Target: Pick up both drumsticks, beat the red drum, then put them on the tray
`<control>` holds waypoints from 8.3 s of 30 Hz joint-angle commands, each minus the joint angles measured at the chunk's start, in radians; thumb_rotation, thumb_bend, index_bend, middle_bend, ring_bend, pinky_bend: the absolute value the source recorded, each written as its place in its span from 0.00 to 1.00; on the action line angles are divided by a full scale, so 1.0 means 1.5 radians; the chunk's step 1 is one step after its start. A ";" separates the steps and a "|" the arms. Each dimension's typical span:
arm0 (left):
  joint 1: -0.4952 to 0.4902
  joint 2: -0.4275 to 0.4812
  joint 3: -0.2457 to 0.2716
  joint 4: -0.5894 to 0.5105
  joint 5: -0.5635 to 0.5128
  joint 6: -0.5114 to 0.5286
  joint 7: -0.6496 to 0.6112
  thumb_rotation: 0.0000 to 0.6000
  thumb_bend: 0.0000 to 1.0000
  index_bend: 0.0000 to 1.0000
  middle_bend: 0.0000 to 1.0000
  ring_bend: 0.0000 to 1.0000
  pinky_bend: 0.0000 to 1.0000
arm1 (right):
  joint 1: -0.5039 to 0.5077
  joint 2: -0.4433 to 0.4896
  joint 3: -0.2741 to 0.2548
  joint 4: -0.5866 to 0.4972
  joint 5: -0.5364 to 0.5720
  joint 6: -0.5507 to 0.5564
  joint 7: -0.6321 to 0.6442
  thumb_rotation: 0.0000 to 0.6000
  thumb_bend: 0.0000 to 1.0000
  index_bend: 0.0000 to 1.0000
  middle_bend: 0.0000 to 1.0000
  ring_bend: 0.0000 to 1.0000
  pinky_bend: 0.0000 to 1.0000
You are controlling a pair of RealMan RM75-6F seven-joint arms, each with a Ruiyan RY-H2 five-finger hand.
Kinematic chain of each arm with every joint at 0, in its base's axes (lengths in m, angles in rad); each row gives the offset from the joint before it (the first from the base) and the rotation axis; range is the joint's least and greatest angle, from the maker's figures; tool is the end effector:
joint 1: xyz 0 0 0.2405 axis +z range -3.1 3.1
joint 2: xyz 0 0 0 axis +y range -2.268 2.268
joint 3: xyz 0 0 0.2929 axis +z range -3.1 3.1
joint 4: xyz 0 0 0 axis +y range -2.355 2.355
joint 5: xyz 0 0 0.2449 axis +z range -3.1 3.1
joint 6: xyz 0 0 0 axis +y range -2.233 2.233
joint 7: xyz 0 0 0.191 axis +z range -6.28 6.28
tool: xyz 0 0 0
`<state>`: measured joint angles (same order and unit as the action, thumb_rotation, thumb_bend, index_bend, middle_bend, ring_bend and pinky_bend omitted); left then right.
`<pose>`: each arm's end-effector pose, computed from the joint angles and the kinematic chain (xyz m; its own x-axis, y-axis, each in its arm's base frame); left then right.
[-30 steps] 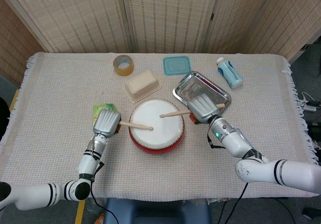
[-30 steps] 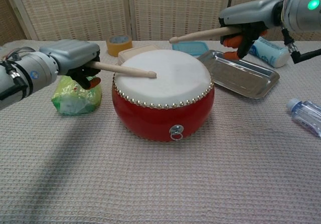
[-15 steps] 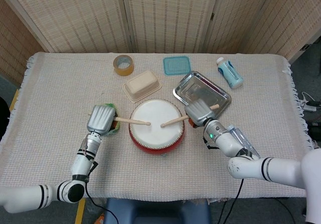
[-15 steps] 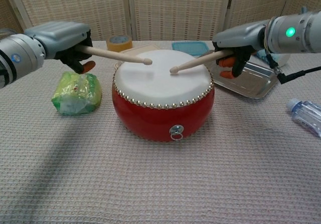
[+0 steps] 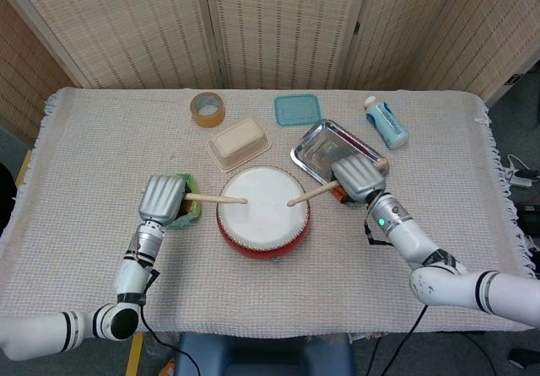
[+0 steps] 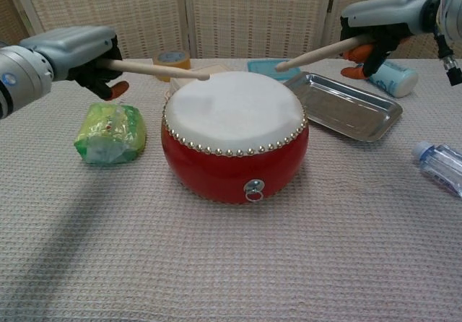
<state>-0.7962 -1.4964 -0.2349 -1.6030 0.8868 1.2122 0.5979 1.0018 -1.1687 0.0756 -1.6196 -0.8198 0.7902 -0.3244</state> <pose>-0.1415 0.4423 -0.0038 0.4790 0.0576 0.8759 0.8646 -0.2031 -0.4595 -0.1532 -0.4769 0.0392 0.5743 -0.3142 0.7560 -0.8106 -0.3479 0.4711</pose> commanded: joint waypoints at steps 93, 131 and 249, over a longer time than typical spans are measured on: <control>0.081 0.151 -0.050 -0.173 0.112 0.012 -0.055 1.00 0.49 1.00 1.00 1.00 1.00 | -0.115 0.113 0.180 -0.164 -0.066 0.068 0.041 1.00 0.07 0.40 0.37 0.33 0.59; -0.098 0.009 -0.076 -0.223 -0.123 0.143 0.249 1.00 0.49 0.99 1.00 1.00 1.00 | 0.190 -0.084 0.177 -0.207 0.281 0.164 -0.191 1.00 0.07 0.46 0.45 0.37 0.60; 0.023 0.096 -0.002 -0.158 0.026 0.133 0.073 1.00 0.30 0.00 0.07 0.03 0.25 | -0.036 -0.126 0.039 0.196 0.127 0.061 -0.038 1.00 0.24 0.95 0.82 0.72 0.74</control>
<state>-0.7707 -1.3592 -0.2477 -1.8464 0.9158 1.4124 0.7166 0.9546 -1.2509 0.1725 -1.5003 -0.6130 0.9620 -0.3903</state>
